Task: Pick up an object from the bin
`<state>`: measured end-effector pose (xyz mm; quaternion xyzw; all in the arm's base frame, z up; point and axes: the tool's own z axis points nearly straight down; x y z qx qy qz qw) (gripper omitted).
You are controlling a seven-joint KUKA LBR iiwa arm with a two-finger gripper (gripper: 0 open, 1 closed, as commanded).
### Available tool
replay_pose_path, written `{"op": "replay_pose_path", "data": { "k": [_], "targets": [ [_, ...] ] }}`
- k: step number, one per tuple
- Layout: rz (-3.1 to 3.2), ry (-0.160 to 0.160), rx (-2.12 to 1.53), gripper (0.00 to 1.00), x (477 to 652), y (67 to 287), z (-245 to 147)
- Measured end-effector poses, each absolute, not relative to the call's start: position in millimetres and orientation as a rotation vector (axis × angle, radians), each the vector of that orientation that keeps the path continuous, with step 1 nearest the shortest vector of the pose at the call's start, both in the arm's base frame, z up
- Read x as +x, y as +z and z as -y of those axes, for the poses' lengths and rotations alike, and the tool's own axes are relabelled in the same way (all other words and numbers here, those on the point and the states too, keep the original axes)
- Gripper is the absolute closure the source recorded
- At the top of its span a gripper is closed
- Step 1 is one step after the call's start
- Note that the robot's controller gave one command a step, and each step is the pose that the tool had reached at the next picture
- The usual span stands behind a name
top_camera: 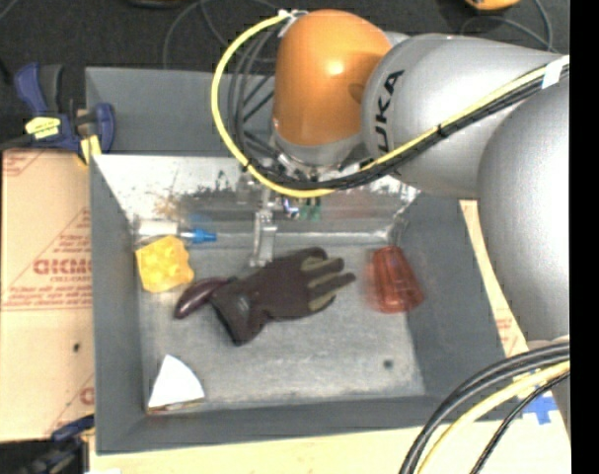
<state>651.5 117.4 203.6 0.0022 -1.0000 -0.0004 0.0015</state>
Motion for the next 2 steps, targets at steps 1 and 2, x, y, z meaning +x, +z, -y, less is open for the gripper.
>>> {"op": "replay_pose_path", "data": {
  "k": [1,2],
  "targets": [
    [3.146,-0.003,0.004,0.0,652.4,209.0,-116.8],
    [3.151,-0.003,0.063,0.0,621.8,168.6,-100.6]
  ]
}}
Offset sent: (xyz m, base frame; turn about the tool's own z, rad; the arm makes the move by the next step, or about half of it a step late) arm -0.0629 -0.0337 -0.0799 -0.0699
